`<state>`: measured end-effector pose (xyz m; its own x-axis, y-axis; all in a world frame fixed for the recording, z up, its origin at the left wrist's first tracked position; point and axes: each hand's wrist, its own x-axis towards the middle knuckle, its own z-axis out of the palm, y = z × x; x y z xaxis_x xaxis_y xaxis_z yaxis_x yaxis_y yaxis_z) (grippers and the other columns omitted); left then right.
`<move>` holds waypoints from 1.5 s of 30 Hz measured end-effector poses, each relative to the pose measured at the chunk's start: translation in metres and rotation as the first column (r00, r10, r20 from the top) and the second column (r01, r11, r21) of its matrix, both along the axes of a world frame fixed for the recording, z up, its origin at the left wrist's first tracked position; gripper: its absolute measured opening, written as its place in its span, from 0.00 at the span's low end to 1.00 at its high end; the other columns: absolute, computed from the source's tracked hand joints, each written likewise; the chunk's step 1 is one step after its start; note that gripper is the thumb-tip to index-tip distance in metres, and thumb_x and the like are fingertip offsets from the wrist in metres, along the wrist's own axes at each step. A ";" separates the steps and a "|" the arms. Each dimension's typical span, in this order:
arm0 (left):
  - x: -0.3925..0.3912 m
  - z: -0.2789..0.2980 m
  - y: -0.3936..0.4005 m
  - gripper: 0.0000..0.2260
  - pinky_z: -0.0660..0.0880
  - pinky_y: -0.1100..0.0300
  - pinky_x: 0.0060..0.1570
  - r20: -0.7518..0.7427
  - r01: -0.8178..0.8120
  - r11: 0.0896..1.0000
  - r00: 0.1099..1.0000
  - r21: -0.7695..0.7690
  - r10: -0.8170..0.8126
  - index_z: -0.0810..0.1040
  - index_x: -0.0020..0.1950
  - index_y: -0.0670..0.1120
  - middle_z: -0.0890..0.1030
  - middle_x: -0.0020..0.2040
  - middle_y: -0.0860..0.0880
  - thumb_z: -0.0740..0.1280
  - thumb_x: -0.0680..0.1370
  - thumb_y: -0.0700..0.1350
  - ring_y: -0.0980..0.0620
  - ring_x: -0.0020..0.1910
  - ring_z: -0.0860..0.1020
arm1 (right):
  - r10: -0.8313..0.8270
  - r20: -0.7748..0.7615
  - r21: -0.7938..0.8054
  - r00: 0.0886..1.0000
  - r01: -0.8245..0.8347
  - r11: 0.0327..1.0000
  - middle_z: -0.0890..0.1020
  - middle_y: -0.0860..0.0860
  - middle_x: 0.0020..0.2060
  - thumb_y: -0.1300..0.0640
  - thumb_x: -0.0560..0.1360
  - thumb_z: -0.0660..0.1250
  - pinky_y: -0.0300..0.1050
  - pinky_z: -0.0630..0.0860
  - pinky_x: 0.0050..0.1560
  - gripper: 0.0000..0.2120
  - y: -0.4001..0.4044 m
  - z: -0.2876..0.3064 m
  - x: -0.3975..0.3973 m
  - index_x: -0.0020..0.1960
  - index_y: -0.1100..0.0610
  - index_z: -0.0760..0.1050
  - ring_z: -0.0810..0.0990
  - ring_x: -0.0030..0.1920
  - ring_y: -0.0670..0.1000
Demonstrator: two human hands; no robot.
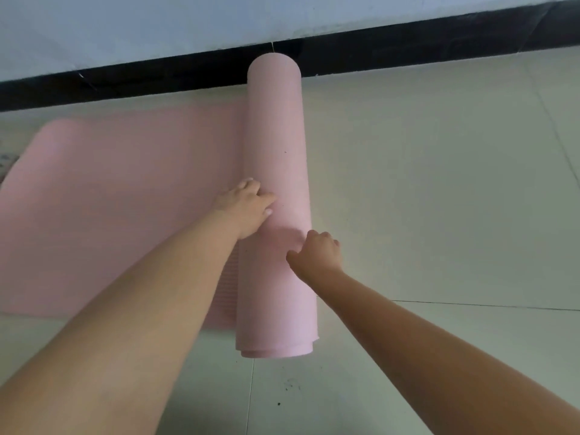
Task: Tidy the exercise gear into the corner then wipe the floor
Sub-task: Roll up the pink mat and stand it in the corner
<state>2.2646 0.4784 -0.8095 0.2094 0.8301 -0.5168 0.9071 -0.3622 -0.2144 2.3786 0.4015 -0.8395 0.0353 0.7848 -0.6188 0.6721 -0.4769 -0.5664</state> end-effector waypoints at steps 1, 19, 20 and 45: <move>-0.002 -0.003 0.001 0.18 0.57 0.50 0.73 0.033 0.034 0.999 0.999 0.032 -0.035 0.64 0.73 0.48 0.55 0.77 0.47 0.51 0.83 0.47 0.48 0.78 0.49 | -0.007 0.031 -0.013 0.999 0.007 1.000 0.70 0.57 0.60 0.57 0.77 0.59 0.45 0.67 0.57 0.16 0.000 -0.002 -0.006 0.62 0.62 0.67 0.66 0.64 0.57; -0.080 -0.019 0.057 0.16 0.68 0.51 0.63 0.243 0.262 0.931 0.914 0.254 -0.324 0.74 0.65 0.41 0.71 0.66 0.43 0.56 0.81 0.46 0.43 0.70 0.65 | -0.308 0.124 0.164 0.943 0.287 0.944 0.75 0.57 0.46 0.63 0.76 0.58 0.40 0.68 0.34 0.14 0.042 -0.002 -0.083 0.60 0.63 0.70 0.72 0.44 0.55; -0.087 -0.018 0.061 0.16 0.67 0.52 0.64 0.243 0.299 0.923 0.902 0.243 -0.357 0.73 0.65 0.39 0.70 0.67 0.44 0.57 0.81 0.45 0.44 0.71 0.64 | -0.294 0.144 0.143 0.945 0.274 0.951 0.77 0.59 0.50 0.62 0.76 0.58 0.42 0.71 0.39 0.14 0.045 0.001 -0.090 0.60 0.64 0.71 0.74 0.47 0.57; -0.252 0.000 0.113 0.18 0.68 0.52 0.64 0.212 0.373 0.926 0.902 0.057 -0.376 0.67 0.72 0.51 0.70 0.69 0.41 0.53 0.83 0.50 0.41 0.69 0.68 | -0.555 0.115 -0.124 0.824 0.566 0.815 0.75 0.59 0.58 0.62 0.77 0.57 0.46 0.73 0.56 0.20 0.054 0.023 -0.253 0.68 0.62 0.67 0.79 0.50 0.56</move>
<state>2.0123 0.5914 -0.8090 0.6111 0.6758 -0.4121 0.7298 -0.6826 -0.0373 2.1257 0.4560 -0.8168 0.4890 0.5159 -0.7034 0.2979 -0.8566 -0.4213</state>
